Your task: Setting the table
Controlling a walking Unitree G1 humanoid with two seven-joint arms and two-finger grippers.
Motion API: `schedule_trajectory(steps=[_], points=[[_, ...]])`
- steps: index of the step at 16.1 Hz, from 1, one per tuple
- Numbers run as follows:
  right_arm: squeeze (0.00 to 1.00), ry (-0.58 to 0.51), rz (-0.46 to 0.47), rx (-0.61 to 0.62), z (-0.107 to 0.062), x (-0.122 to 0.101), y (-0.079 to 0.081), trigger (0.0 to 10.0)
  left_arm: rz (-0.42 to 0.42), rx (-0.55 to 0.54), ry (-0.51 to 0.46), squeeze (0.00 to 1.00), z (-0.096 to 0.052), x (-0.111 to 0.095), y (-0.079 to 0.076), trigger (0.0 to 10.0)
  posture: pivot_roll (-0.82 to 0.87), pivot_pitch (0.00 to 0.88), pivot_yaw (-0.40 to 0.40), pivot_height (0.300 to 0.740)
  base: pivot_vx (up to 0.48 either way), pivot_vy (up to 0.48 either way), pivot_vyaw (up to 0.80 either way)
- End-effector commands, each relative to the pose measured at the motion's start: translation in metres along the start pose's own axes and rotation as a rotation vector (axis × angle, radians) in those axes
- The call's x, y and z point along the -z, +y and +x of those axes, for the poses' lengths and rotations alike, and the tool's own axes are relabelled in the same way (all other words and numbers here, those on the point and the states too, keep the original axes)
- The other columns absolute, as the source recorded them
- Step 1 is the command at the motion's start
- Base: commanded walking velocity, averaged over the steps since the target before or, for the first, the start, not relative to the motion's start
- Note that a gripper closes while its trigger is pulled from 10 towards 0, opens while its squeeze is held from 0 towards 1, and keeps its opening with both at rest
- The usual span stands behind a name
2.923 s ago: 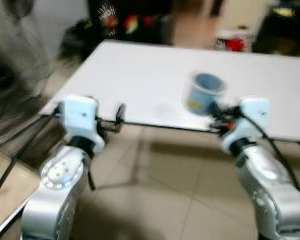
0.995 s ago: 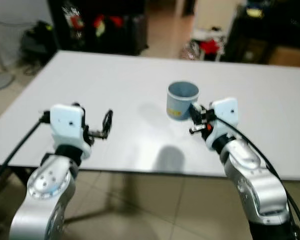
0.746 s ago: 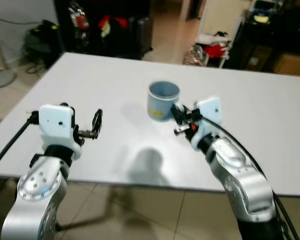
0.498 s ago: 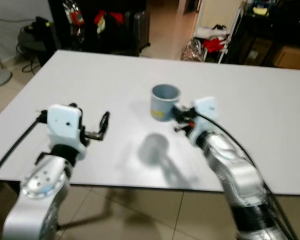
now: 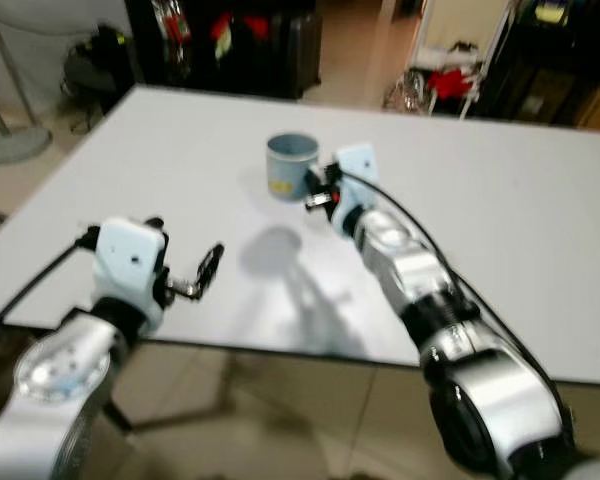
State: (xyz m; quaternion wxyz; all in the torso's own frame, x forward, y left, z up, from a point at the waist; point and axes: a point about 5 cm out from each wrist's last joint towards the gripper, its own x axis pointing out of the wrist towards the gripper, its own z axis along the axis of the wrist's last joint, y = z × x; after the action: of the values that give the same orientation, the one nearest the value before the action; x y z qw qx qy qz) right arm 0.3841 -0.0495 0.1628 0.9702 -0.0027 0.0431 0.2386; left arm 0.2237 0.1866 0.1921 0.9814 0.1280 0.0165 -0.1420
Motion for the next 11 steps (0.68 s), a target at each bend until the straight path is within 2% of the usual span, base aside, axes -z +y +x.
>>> schedule_trajectory(steps=[1,3,6,11], points=[[0.0,-0.01,0.011,0.004,0.003,-0.002,-0.001,10.0,0.019,0.012,-0.008,0.0,-0.003,-0.006,0.003,10.0,0.11,0.159,-0.066,0.74,0.0,0.0,0.0],[0.0,-0.019,0.003,-0.016,0.008,-0.004,0.005,10.0,0.007,0.02,-0.029,0.0,-0.011,-0.015,0.007,10.0,0.14,0.224,-0.073,0.74,0.0,0.0,0.0],[0.0,-0.026,-0.04,0.031,0.009,-0.001,0.005,10.0,0.001,0.055,-0.027,0.0,-0.021,-0.021,0.005,10.0,0.17,0.276,-0.08,0.74,0.0,0.0,0.0],[0.0,-0.012,-0.064,0.047,0.008,0.008,0.008,10.0,-0.014,0.071,-0.02,0.0,-0.028,-0.025,0.001,10.0,0.18,0.292,-0.076,0.74,0.0,0.0,0.0]])
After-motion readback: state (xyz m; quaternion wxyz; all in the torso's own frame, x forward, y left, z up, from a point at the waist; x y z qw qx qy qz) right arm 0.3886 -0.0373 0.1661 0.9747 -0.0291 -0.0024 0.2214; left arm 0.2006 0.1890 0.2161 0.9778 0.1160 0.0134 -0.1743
